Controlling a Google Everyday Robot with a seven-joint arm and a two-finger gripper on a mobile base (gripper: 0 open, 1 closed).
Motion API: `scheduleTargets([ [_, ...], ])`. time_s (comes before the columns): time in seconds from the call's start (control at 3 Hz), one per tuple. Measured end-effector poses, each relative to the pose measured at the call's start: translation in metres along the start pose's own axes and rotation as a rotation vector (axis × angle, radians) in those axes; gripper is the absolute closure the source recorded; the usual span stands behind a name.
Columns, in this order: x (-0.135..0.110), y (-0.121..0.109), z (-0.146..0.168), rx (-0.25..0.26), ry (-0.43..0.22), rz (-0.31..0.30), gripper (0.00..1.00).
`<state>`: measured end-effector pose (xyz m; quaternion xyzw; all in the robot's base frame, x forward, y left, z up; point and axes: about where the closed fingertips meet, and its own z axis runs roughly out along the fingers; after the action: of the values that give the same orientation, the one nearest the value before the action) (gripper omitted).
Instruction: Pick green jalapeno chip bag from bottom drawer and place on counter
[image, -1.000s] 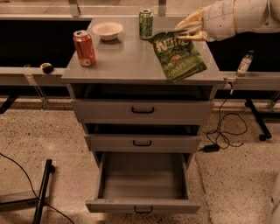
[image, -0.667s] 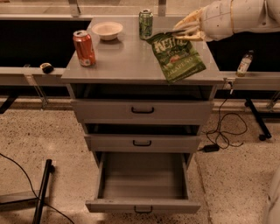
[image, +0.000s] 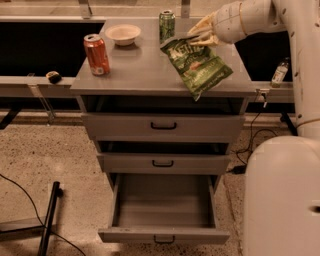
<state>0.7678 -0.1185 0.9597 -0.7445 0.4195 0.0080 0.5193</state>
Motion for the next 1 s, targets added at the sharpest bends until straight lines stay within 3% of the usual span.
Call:
scheduleTargets([
  [1.0, 0.057, -0.066, 0.001, 0.239, 0.156, 0.015, 1.00],
])
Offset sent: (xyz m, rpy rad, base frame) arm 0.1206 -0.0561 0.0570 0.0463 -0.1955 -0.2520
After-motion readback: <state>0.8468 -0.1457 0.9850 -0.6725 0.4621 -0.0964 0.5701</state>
